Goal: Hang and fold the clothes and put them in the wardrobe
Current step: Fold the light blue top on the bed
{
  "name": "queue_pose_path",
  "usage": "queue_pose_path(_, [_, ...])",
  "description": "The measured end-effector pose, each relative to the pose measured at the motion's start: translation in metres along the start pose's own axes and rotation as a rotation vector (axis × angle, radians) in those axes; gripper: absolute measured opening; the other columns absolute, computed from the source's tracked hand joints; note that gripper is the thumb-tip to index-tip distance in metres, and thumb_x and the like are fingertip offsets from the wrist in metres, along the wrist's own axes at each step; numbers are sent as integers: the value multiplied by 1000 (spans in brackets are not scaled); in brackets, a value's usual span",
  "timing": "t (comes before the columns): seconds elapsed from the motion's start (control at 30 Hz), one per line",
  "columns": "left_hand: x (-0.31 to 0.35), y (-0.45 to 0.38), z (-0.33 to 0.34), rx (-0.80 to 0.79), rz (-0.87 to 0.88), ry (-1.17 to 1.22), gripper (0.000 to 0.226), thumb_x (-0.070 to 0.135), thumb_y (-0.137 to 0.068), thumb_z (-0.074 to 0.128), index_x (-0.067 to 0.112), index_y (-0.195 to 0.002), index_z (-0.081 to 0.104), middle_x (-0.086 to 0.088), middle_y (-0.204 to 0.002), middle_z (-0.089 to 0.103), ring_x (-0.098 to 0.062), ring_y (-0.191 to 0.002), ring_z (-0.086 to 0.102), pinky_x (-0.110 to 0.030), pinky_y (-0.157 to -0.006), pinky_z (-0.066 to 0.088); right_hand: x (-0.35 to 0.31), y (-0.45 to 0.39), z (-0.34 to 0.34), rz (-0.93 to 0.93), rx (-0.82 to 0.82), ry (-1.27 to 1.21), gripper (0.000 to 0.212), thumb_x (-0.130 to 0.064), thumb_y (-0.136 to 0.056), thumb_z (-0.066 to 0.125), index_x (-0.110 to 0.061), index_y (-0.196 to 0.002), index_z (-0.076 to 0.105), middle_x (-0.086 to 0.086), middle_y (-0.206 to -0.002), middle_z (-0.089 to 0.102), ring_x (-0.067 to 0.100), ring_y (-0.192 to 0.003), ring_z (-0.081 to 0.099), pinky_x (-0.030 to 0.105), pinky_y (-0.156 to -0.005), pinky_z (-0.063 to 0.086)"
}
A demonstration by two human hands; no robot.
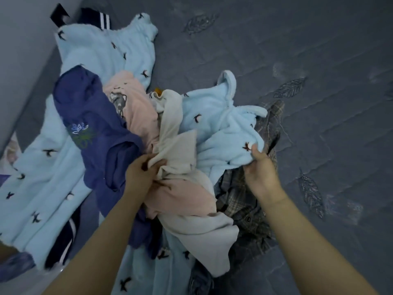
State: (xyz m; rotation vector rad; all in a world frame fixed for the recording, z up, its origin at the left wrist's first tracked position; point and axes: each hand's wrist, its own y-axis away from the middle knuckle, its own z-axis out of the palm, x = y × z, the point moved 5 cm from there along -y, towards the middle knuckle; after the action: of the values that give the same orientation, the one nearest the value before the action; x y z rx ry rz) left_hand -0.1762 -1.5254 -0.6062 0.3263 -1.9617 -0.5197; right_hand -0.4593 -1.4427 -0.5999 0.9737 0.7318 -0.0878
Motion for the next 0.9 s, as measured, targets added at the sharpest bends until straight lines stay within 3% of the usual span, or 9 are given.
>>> queue_pose_path(0.17, [13,18,-20,189,1,11,28,21,-93,63,11,-119,58,-5,-102,64,-30,-98,63,-21,-66,53,-11,45,-35,44,9,-442,40,-24,-103,41,-6,-137,52,13,-134,60,28,-126,55,45,-111,38])
queue_pose_path(0.27, [38,57,20,-60,253,-232,66,23,-78,78,19,-136,46,-11,-134,50,-34,-126,48,-47,-99,47,-10,62,-54,74,8,-442,38,-26,-104,38,-7,-132,57,14,-132,61,30,-126,55,50,-112,34])
queue_pose_path(0.33, [28,92,49,-285,382,-667,95,56,-63,77,36,-146,34,-4,-161,7,-30,-146,14,-53,-116,20,-9,70,-63,93,23,-407,38,-26,-104,38,-8,-121,67,13,-128,64,29,-120,60,50,-109,38])
queue_pose_path(0.4, [8,120,59,-424,458,-925,92,66,-66,67,53,-146,21,9,-161,-10,-23,-146,6,-50,-111,22,-9,75,-70,118,34,-395,38,-24,-104,39,-10,-116,71,13,-125,66,30,-117,61,51,-106,40])
queue_pose_path(0.43, [2,125,57,-399,487,-944,78,52,-76,68,48,-145,30,5,-161,2,-27,-142,18,-46,-105,31,-9,76,-72,126,32,-382,37,-24,-103,39,-10,-121,68,13,-126,65,31,-119,60,52,-106,40])
queue_pose_path(0.53, [3,116,43,-341,483,-708,38,-1,-88,59,15,-122,64,-6,-129,49,-25,-111,51,-22,-86,43,-7,79,-77,140,3,-354,39,-25,-102,39,-11,-134,56,13,-129,63,31,-122,57,52,-106,40])
queue_pose_path(0.7, [25,85,-8,-342,294,-426,20,1,-88,65,16,-102,66,13,-84,59,4,-72,54,-6,-65,41,-10,92,-90,-43,37,-11,27,-24,-104,41,-10,-120,59,9,-117,67,24,-109,62,39,-95,50])
queue_pose_path(0.8, [36,71,-50,-140,89,147,9,8,-95,59,11,-89,65,2,-71,64,-6,-63,57,-17,-58,48,1,113,-102,-208,32,488,17,-21,-102,47,-15,-86,50,5,-89,59,6,-76,59,15,-66,50])
queue_pose_path(0.9, [42,55,-72,113,-134,775,14,15,-100,53,13,-92,64,6,-75,67,-5,-67,57,-15,-57,48,32,131,-116,-143,-13,575,16,-21,-101,47,-15,-88,54,4,-88,62,-2,-69,62,12,-62,50])
